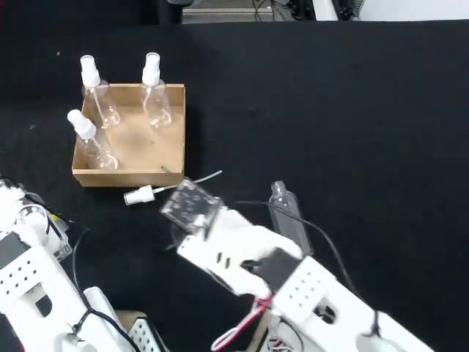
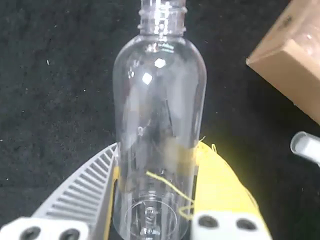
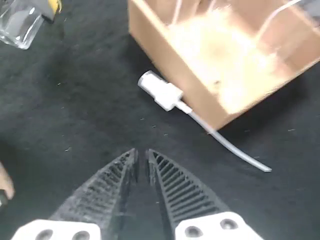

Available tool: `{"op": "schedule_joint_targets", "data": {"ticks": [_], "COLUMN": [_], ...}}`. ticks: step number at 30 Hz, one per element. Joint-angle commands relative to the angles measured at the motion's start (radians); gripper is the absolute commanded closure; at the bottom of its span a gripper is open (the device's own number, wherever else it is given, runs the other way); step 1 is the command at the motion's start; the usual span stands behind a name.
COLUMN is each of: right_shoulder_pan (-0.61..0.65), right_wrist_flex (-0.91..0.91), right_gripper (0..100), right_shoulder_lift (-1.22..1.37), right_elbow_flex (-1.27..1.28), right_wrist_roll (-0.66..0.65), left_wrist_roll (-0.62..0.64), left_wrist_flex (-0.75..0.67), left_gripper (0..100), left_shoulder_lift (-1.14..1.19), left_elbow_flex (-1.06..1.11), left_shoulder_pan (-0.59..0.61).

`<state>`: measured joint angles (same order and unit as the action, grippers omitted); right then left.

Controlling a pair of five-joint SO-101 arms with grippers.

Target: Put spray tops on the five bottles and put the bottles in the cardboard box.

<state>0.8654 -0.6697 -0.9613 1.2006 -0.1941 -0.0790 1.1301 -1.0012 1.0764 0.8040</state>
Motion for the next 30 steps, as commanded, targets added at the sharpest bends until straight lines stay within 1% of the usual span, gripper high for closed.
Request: {"op": "schedule_joint_targets", "data": {"ticks": [1, 5, 8, 13, 19, 24, 30], "right_shoulder_pan": [0.04, 0.055, 0.081, 0.143, 0.12, 0.124, 0.123], "right_wrist_flex": [0.126, 0.143, 0.112, 0.109, 0.109, 0.112, 0.275], "right_gripper": [95.7, 84.2, 79.6, 79.3, 79.0, 79.0, 79.3], "right_shoulder_lift": [0.168, 0.378, 0.549, 0.746, 0.854, 0.891, 0.981], "right_elbow_flex": [-0.085, -0.179, -0.283, -0.427, -0.561, -0.63, -0.642], "right_wrist_roll": [-0.006, -0.014, -0.015, -0.015, -0.017, -0.017, -0.006], "left_wrist_roll": [0.021, 0.023, 0.025, 0.068, 0.071, 0.066, 0.066], "left_wrist_flex": [-0.087, -0.112, -0.138, -0.146, -0.146, -0.146, -0.146], "left_gripper": [97, 97, 97, 97, 97, 97, 97], "left_shoulder_lift": [-0.015, -0.015, -0.012, -0.005, -0.005, -0.005, -0.006], "left_elbow_flex": [0.025, 0.039, 0.044, 0.044, 0.045, 0.058, 0.058], "left_shoulder_pan": [0.025, 0.051, 0.107, 0.177, 0.234, 0.246, 0.249]}}
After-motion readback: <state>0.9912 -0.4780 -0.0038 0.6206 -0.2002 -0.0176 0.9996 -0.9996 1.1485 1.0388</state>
